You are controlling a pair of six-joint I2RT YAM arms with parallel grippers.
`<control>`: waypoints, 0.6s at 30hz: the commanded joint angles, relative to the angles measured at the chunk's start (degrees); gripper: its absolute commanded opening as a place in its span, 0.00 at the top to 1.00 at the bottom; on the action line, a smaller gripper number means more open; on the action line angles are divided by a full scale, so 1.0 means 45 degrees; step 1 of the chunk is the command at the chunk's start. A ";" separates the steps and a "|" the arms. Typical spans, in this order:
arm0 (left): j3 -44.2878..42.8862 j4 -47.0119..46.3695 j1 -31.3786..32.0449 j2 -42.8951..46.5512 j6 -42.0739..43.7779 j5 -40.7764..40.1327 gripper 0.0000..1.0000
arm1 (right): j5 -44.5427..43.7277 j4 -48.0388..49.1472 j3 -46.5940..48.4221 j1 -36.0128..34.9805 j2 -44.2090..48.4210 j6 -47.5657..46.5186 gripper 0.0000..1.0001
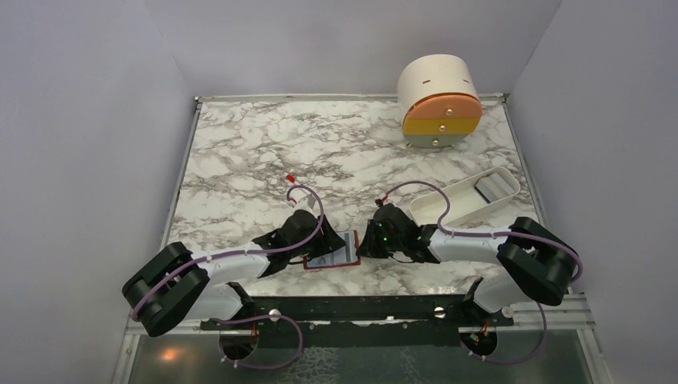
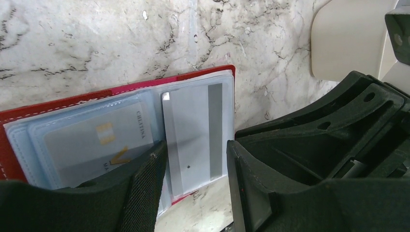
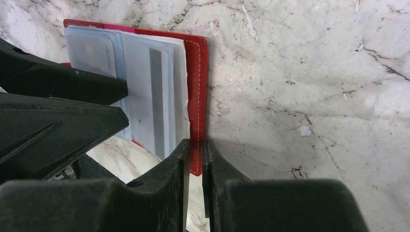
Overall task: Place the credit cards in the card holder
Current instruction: Insert the credit card into the card holder.
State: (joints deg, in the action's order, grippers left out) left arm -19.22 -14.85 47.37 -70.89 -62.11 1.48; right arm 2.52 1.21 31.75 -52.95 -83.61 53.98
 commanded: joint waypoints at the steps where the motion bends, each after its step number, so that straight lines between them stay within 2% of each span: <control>1: -0.0075 -0.0373 0.0168 -0.0230 -0.0421 0.0528 0.50 | 0.0173 0.0691 -0.0227 -0.0118 -0.0065 0.0269 0.85; 7: -0.0319 -0.0836 0.0386 -0.0409 -0.0652 0.0720 0.50 | -0.0080 0.0661 -0.0526 -0.0143 0.0145 0.0687 0.87; 13: -0.0820 -0.0977 0.0564 -0.0750 -0.0391 0.0908 0.50 | -0.1216 -0.0675 -0.0679 -0.0148 0.1036 0.1014 0.87; 16: -0.0977 -0.0830 0.0553 -0.0704 -0.0066 0.0880 0.50 | -0.1879 -0.1599 -0.0641 -0.0147 0.1738 0.1026 0.82; 18: -0.1296 0.0027 0.0540 -0.0621 0.0414 0.0564 0.49 | -0.2127 -0.2103 -0.0553 -0.0148 0.2181 0.0977 0.76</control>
State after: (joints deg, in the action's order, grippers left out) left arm -22.04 -16.64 49.54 -74.06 -63.46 3.62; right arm -1.56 -2.79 28.97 -53.21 -77.71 57.52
